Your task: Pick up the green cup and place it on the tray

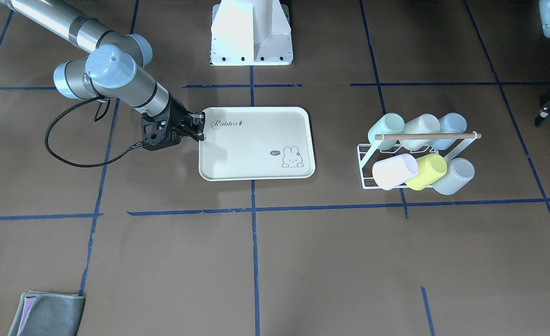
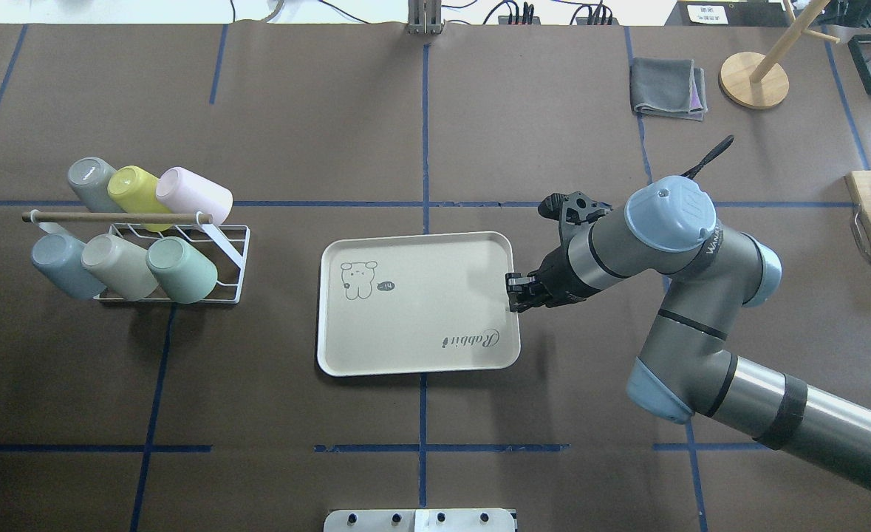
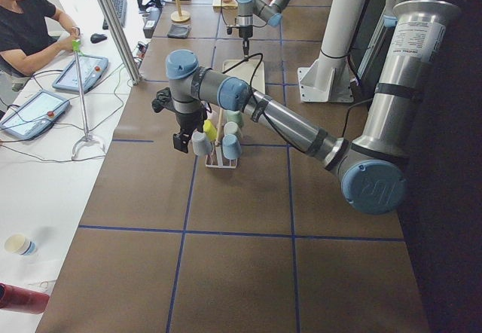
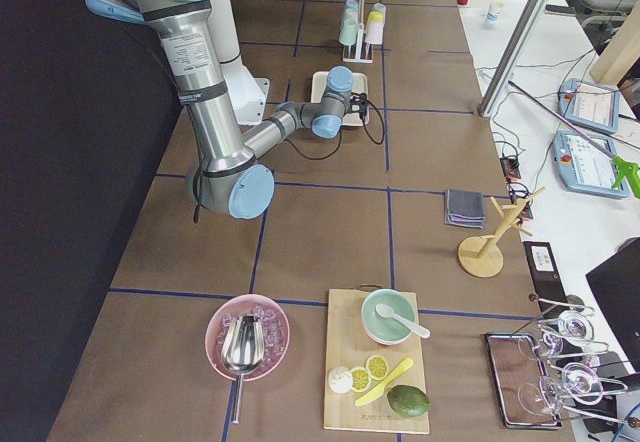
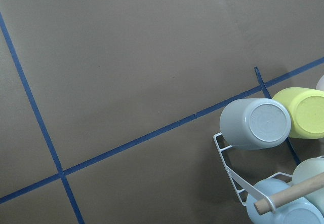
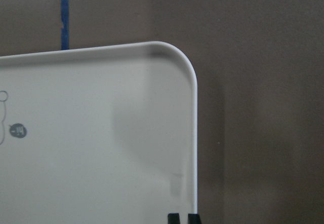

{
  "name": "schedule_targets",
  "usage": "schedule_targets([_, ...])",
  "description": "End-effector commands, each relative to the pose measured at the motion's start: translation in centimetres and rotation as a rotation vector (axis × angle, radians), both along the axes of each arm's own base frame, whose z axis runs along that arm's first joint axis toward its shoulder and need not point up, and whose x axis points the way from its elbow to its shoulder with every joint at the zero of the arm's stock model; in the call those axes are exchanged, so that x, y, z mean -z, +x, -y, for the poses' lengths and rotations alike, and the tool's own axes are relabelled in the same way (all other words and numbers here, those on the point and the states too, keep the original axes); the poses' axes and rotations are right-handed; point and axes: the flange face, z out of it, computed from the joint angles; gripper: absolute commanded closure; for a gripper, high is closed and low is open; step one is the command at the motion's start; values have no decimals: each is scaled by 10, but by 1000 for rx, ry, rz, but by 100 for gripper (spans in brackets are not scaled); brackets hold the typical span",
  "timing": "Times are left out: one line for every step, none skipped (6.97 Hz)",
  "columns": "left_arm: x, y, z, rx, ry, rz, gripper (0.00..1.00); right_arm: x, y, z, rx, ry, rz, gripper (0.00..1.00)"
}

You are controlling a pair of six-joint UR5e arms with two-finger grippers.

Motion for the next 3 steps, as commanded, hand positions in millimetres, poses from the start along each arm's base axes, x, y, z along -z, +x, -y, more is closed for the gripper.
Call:
schedule_targets([1, 0, 1, 0, 2, 0, 0, 2, -3, -3, 3, 4, 6, 0])
schedule_targets([2, 1, 2, 0, 4, -1, 0, 6, 2, 1, -6, 9, 13, 0])
schedule_targets([9, 8, 6, -11, 16, -2, 0, 17, 19, 10, -28, 18, 31, 0])
